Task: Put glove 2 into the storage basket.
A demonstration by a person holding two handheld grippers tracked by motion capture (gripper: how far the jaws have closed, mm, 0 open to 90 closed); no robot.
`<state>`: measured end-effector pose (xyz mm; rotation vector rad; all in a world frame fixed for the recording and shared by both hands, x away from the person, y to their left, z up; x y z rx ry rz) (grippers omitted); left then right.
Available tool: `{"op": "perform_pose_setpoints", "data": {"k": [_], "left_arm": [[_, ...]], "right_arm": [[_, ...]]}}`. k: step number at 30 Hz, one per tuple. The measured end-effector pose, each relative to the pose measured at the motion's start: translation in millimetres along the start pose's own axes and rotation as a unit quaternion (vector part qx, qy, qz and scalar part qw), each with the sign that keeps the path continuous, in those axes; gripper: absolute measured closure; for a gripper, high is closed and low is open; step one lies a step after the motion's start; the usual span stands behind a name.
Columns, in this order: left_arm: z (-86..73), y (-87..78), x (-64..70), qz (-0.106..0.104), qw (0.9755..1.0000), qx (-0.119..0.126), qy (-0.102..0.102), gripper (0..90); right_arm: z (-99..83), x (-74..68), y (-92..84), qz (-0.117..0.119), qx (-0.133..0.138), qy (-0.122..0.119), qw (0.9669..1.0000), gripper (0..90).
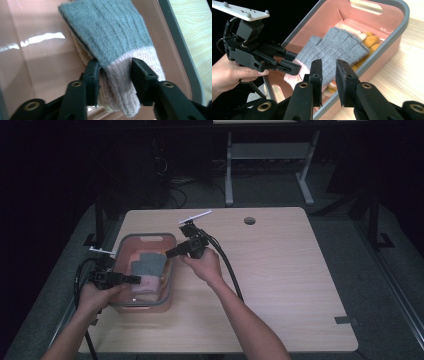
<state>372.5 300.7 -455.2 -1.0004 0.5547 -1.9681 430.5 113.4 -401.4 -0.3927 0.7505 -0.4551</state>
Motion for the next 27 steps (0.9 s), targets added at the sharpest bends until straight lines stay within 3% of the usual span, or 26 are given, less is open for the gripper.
{"op": "perform_pose_setpoints", "data": {"k": [5,10,14,23,27], "left_arm": [[6.7,-3.6,0.6,0.003,1.0,0.008,-0.002,48.4],[9.8,-3.7,-1.0,0.012,0.9999,0.006,-0.002,47.3],[8.9,-4.7,-4.1,0.016,0.9997,0.008,-0.015,45.2],[17.2,-12.4,-5.1,0.027,0.9994,0.02,-0.01,42.8],[25.2,-15.7,1.2,0.023,0.9992,0.032,-0.006,42.8]], "right_arm": [[0.7,2.3,-4.9,-0.001,0.0,-0.004,1.0,74.5],[0.9,3.8,-10.5,-0.002,0.006,-0.006,1.0,74.4],[-0.5,6.0,-15.6,-0.004,0.01,-0.006,0.9999,73.7],[-3.4,15.2,-29.0,-0.009,0.019,-0.003,0.9998,72.3],[-3.0,20.6,-37.9,-0.013,0.022,-0.005,0.9997,70.9]]}}
Point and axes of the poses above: each handheld gripper's, and its own axes: y roughly forward along the jaws, z roughly out of its top, x roughly to its right, the point moved 8 cm from there along y, roughly forward along the jaws, and after that the axes turned 9 degrees about x, right-handed, at the moved point
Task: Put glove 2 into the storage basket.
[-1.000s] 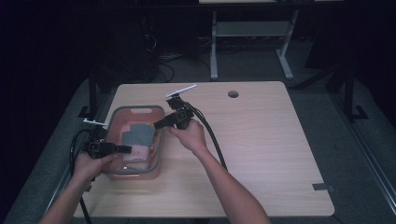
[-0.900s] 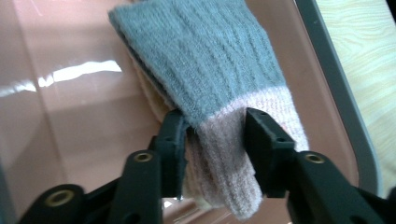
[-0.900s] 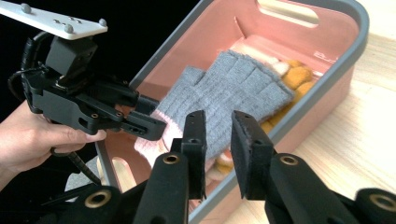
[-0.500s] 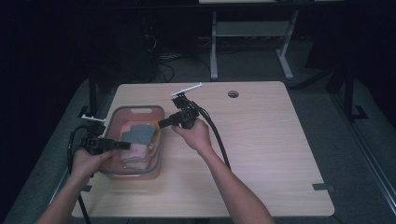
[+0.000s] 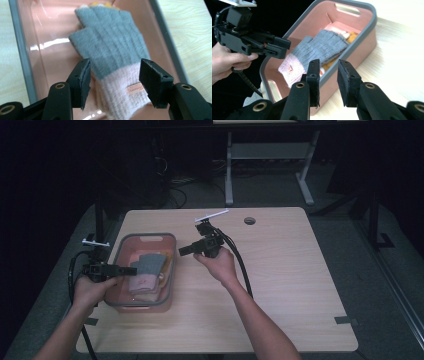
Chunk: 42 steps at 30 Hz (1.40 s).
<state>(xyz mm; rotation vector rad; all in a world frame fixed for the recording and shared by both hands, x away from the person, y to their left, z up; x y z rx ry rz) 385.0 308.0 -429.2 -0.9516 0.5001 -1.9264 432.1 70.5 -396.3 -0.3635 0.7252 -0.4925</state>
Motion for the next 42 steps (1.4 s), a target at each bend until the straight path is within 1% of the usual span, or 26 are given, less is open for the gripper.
{"op": "perform_pose_setpoints", "data": {"k": [2,4,8,10,13,15,20,22,23,25,26,27,29,33,34,38,40,42], "left_arm": [[4.1,-1.2,5.0,-0.004,1.0,0.008,0.0,42.8],[7.0,-2.0,8.5,-0.006,0.9999,0.014,0.002,42.5],[13.0,-2.9,21.9,-0.016,0.9995,0.024,0.012,41.1],[14.2,-2.3,26.4,-0.019,0.9994,0.025,0.013,40.2],[14.4,-1.0,38.0,-0.032,0.9989,0.024,0.024,39.1],[15.0,-0.3,43.3,-0.035,0.9986,0.024,0.032,38.7],[20.6,2.6,54.6,-0.043,0.9978,0.036,0.036,37.4],[22.3,5.2,59.7,-0.049,0.9974,0.036,0.038,37.0],[23.2,6.5,62.2,-0.049,0.9974,0.037,0.038,36.8],[24.6,8.9,67.9,-0.054,0.9969,0.035,0.045,36.1],[25.1,9.8,69.9,-0.054,0.9968,0.034,0.047,36.1],[25.6,10.7,72.0,-0.053,0.9967,0.033,0.052,36.1],[27.1,12.8,77.1,-0.059,0.9962,0.034,0.053,36.1],[28.8,16.9,87.2,-0.064,0.9956,0.034,0.06,35.8],[29.1,17.9,89.5,-0.065,0.9953,0.035,0.063,35.6],[31.3,22.3,100.3,-0.072,0.9943,0.039,0.068,34.7],[33.0,24.2,105.8,-0.08,0.9935,0.043,0.068,34.5],[33.6,26.8,110.5,-0.083,0.9932,0.041,0.071,34.4]], "right_arm": [[0.1,2.7,-3.9,-0.001,0.002,0.006,1.0,69.7],[-0.4,6.2,-8.1,-0.003,0.004,0.004,1.0,68.5],[-4.6,12.7,-18.5,-0.011,0.008,0.013,0.9998,66.0],[-7.1,14.9,-22.6,-0.013,0.01,0.017,0.9997,65.0],[-12.4,20.2,-30.3,-0.016,0.018,0.024,0.9994,62.6],[-16.9,22.7,-35.0,-0.019,0.017,0.027,0.9993,62.1],[-24.4,30.7,-43.7,-0.026,0.013,0.032,0.9991,58.9],[-25.3,34.0,-47.9,-0.027,0.015,0.033,0.9989,58.2],[-25.5,36.0,-50.0,-0.028,0.017,0.035,0.9989,57.7],[-26.2,41.0,-54.4,-0.03,0.019,0.034,0.9988,57.0],[-26.2,43.1,-57.6,-0.031,0.022,0.038,0.9986,56.7],[-26.5,44.3,-59.6,-0.031,0.023,0.039,0.9985,56.3],[-26.8,46.8,-65.2,-0.033,0.026,0.046,0.9981,55.7],[-27.8,52.3,-76.1,-0.038,0.031,0.052,0.9975,54.8],[-28.1,53.9,-78.5,-0.039,0.032,0.049,0.9975,54.6],[-29.2,57.6,-87.7,-0.041,0.035,0.054,0.9971,53.0],[-29.3,59.5,-91.5,-0.041,0.037,0.055,0.9969,52.5],[-29.5,61.6,-95.4,-0.043,0.038,0.055,0.9968,52.0]]}}
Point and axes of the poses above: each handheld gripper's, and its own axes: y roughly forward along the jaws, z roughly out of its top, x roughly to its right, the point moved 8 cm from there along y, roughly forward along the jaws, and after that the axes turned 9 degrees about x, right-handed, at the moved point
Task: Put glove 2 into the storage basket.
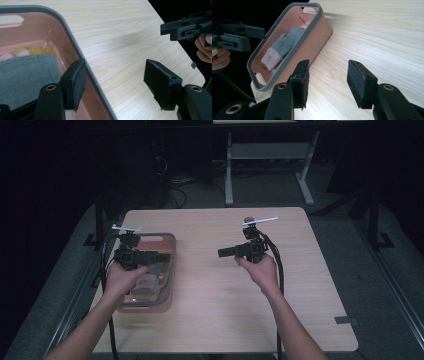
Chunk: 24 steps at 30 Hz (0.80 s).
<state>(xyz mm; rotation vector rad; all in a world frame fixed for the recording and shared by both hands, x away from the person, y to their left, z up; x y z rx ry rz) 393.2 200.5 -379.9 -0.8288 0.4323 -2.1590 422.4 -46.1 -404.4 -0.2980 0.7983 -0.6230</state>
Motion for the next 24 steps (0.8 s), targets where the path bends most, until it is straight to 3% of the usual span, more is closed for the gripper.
{"op": "perform_pose_setpoints", "data": {"k": [24], "left_arm": [[4.1,37.2,35.1,-0.028,0.9994,-0.013,0.017,31.7]], "right_arm": [[-7.6,30.3,-38.7,-0.021,0.021,0.018,0.9994,46.3]]}}
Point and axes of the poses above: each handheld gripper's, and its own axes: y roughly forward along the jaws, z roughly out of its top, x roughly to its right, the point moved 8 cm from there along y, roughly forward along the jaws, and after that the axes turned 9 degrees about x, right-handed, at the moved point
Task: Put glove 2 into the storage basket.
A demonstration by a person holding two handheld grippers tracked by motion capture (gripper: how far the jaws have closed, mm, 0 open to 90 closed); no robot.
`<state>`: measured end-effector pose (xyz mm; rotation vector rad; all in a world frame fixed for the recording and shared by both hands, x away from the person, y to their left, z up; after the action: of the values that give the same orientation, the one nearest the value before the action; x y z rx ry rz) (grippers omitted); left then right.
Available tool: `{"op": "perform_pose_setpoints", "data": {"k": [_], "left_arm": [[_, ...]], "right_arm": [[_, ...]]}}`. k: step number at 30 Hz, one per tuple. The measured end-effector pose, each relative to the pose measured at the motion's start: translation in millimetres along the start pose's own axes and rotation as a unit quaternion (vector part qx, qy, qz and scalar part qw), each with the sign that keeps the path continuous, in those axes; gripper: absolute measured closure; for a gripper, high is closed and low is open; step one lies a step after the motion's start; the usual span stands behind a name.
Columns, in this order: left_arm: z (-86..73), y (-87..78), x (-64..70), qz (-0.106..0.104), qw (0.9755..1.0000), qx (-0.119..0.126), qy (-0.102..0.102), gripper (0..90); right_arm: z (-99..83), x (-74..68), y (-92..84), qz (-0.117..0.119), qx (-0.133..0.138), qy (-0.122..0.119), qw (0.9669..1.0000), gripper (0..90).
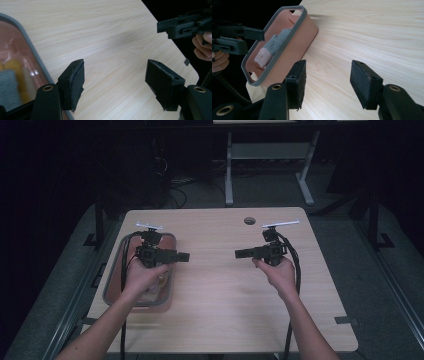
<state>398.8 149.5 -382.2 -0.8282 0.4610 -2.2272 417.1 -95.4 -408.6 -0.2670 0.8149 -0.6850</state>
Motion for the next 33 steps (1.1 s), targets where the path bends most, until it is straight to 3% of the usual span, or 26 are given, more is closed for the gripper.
{"op": "perform_pose_setpoints", "data": {"k": [33], "left_arm": [[-6.4,39.9,47.1,-0.054,0.9983,-0.012,0.015,29.8]], "right_arm": [[-24.9,44.2,-37.5,-0.033,-0.001,0.027,0.9991,38.1]]}}
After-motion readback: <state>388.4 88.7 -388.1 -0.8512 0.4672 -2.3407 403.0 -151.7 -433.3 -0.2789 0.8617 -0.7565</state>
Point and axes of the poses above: each handheld gripper's, and its own axes: y roughly forward along the jaws, z roughly out of its top, x roughly to its right, the point moved 8 cm from there along y, roughly forward along the jaws, and after that the axes turned 9 degrees about x, right-handed, at the moved point
